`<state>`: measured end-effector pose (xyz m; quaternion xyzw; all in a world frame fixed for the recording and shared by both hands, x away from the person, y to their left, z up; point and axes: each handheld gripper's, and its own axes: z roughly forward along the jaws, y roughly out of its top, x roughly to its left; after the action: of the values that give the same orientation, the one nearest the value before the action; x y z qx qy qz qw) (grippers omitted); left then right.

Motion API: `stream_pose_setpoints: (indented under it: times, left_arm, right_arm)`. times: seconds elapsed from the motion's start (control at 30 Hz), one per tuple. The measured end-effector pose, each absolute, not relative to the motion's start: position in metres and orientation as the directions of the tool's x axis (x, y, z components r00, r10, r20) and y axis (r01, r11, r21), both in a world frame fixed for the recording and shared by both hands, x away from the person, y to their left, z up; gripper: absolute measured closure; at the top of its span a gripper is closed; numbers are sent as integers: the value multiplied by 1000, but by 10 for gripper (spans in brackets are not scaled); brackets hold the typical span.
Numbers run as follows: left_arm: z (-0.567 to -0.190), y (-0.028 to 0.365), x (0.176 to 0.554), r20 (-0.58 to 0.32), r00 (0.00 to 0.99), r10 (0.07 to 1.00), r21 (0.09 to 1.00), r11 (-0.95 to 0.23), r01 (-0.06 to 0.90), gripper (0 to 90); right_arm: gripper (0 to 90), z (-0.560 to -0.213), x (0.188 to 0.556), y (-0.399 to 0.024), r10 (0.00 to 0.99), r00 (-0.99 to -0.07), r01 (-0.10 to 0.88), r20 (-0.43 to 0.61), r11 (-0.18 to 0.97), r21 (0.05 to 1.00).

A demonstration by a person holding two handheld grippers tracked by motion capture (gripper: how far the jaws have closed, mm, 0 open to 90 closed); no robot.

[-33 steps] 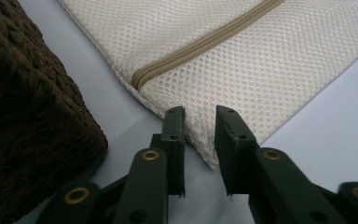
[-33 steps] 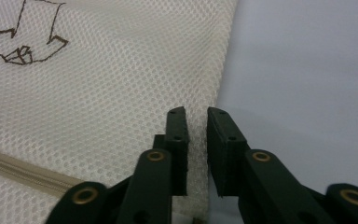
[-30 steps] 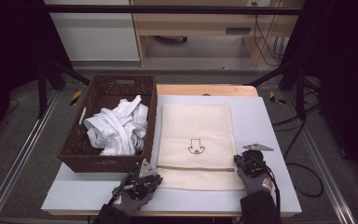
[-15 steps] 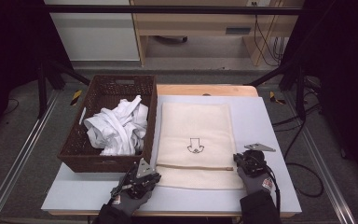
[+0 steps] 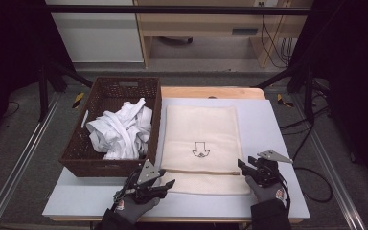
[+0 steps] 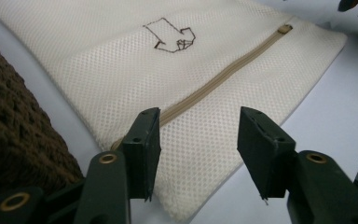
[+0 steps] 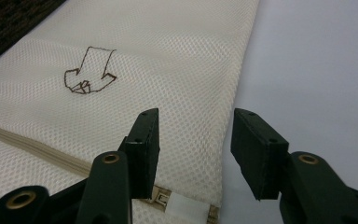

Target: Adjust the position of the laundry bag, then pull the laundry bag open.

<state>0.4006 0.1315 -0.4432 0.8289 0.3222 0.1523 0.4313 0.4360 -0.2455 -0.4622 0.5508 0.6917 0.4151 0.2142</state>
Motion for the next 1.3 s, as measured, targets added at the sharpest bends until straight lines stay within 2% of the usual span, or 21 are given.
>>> stream_pose_setpoints:
  times: [0.5,0.87,1.03,1.3]
  left_arm:
    - [-430,104,407,-26,763,646,842,-398,365,389]
    - [-433,72,417,-47,778,626,846,-389,364,386]
    - [-434,54,421,-41,787,615,847,-397,354,425]
    - [-442,31,425,-19,799,601,832,-434,346,587]
  right_arm:
    - [399,-464,418,-254,943,-281,584,178,21,811]
    - [410,-465,409,-254,941,-292,575,172,28,818]
    - [422,-465,408,-253,938,-299,581,176,32,814]
    - [463,-467,407,-253,937,-294,597,187,28,801]
